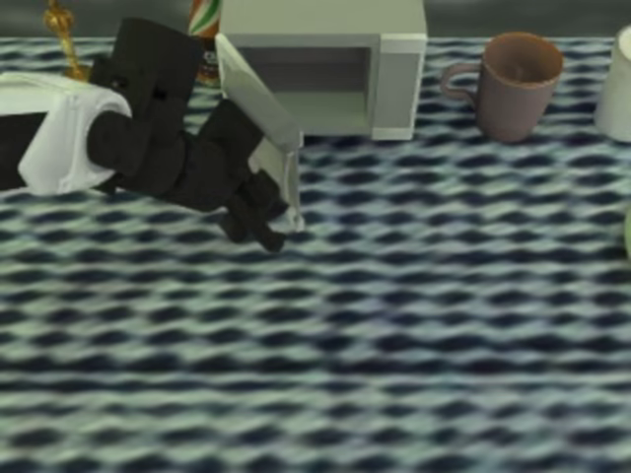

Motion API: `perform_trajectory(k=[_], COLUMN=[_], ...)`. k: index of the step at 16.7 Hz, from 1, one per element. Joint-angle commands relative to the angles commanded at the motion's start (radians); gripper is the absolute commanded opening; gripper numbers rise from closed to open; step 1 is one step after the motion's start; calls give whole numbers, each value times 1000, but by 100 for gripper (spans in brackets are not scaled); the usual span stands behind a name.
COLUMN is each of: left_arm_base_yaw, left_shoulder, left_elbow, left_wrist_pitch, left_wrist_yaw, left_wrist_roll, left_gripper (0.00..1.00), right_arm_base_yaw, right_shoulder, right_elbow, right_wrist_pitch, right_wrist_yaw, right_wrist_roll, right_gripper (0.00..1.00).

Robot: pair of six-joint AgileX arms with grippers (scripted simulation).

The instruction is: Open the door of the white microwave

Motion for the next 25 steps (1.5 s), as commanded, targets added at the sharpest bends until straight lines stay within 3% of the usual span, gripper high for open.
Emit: perform_trajectory(k=[16, 25], left_arm_base_yaw=[0, 29], left_shoulder=[0, -2], left_elbow=[0, 3], left_wrist_pitch=[0, -33], left_wrist_yaw=[0, 45], left_wrist_roll=[0, 71], left_gripper=[0, 0], right_arm_base_yaw=[0, 0], right_shoulder=[0, 0], right_elbow=[0, 0], right_wrist_pitch=[0, 0], right_wrist_yaw=[0, 0], right_wrist_roll=[0, 0], right_gripper=[100, 100])
